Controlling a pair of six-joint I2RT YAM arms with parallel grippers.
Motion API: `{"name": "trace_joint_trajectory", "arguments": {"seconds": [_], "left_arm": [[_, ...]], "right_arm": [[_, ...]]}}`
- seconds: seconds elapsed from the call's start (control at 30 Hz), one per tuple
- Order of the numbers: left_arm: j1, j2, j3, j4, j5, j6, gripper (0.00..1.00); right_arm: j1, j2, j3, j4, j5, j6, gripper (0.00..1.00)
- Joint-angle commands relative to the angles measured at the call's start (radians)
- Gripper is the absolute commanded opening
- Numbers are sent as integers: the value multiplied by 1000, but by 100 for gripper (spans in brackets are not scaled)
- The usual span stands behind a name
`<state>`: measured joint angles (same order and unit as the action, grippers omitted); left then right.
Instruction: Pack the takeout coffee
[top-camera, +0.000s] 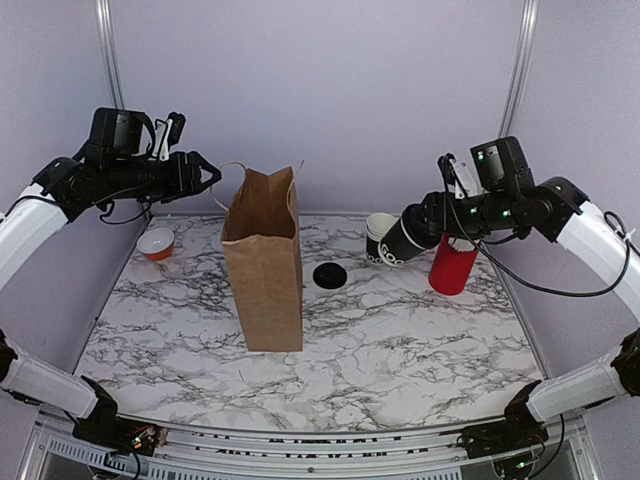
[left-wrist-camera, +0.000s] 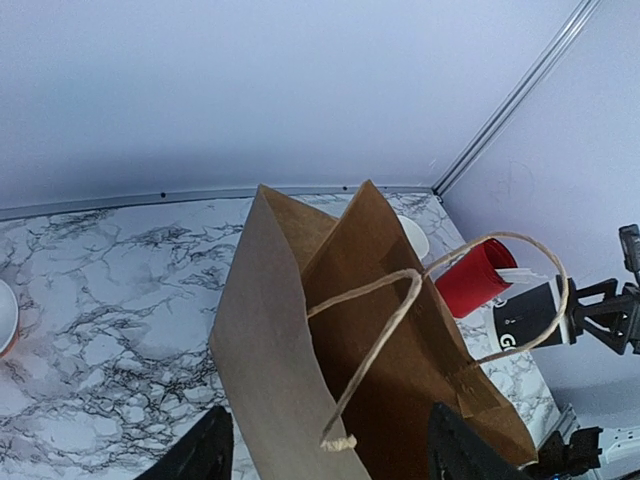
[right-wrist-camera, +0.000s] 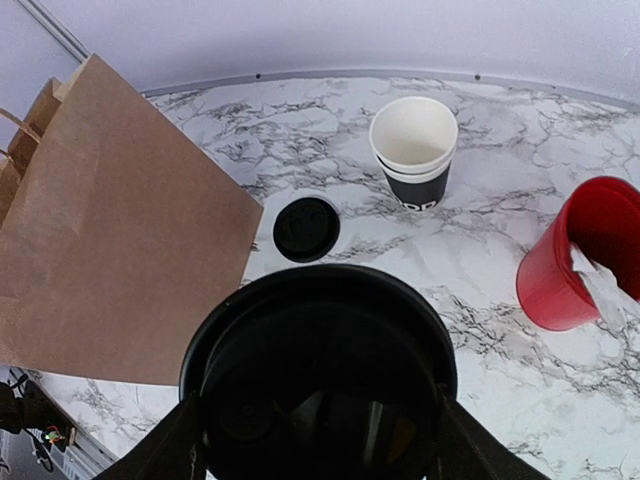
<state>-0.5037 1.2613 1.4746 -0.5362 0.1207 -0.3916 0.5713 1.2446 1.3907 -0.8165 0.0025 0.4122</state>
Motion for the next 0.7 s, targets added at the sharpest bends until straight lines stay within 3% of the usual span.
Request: {"name": "trace_joint_trajectory", "arguments": {"seconds": [0.0, 0.13, 0.3, 0.37, 0.57, 0.67], "left_arm": [[-14, 88, 87, -80, -54, 50, 62], [-16, 143, 137, -84, -25, 56, 53], [-16, 171, 188, -86, -53, 56, 11], [-14, 173, 216, -88, -72, 68, 0], [25, 186, 353, -125, -76, 138, 0], [42, 208, 441, -174, -6, 202, 0]], "right_arm": [[13, 20, 69, 55, -42, -18, 69], [14, 33, 99, 85, -65, -21, 69], [15, 42, 120, 126, -98, -14, 69], [15, 45, 130, 148, -116, -11, 70], [15, 67, 182, 214, -172, 1, 70], [15, 79, 197, 254, -206, 8, 71]]}}
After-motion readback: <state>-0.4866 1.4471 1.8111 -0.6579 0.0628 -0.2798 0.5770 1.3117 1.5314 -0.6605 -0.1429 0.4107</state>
